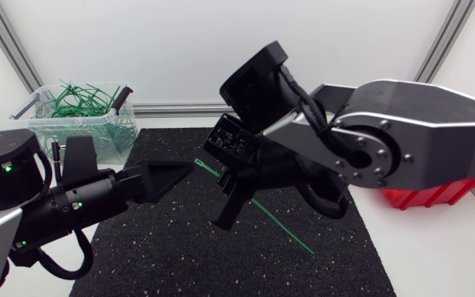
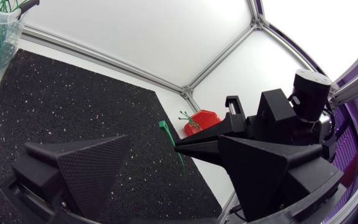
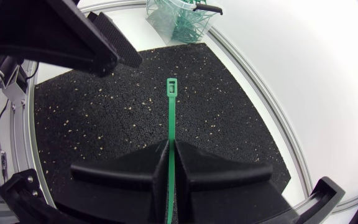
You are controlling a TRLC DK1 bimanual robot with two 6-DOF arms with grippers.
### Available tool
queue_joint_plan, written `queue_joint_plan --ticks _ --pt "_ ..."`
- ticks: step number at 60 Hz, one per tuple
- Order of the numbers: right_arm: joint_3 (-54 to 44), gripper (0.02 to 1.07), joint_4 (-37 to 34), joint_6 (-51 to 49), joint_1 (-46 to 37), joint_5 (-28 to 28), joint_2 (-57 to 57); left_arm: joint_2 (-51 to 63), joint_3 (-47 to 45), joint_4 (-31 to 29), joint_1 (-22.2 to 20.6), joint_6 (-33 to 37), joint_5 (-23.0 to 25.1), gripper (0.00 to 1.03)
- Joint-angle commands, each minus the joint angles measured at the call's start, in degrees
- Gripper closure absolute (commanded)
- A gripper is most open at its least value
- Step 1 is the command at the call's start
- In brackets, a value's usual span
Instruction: Take a green cable tie from the red box, thread the tail through the head to close it, then place it in the transparent bin on the left.
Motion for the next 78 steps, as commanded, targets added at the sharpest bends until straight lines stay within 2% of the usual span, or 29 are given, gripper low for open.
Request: queue_joint_plan --ticks 1,15,30,38,44,75,78 --pt "1.4 1.01 0.2 2.0 0.3 0.1 -0.6 1.7 1.9 2.0 -1.1 -2.2 -0.6 0.04" --pt "3.2 1.01 0.2 3.5 0.9 -0.5 -0.7 4.9 2.9 5.3 -2.3 -3.7 -1.6 0.05" --pt "3.6 1.01 0.3 3.9 1.1 -0.8 -0.7 7.5 2.6 8.0 -2.1 -4.3 -2.0 0.20" --pt "3.8 1.01 0.5 4.3 1.2 -0.8 -0.8 7.5 1.7 9.8 -2.4 -4.3 -3.3 0.32" --pt "4.0 1.01 0.8 4.7 1.4 -0.7 -0.7 7.5 1.3 10.8 -2.9 -4.3 -4.3 0.44" --pt "5.7 1.01 0.8 5.8 1.0 -0.6 -0.8 9.1 1.2 12.8 -4.8 -4.4 -6.3 0.46" --pt "5.7 1.01 0.8 5.8 1.0 -0.6 -0.8 9.2 1.2 13.6 -4.9 -4.4 -6.7 0.53"
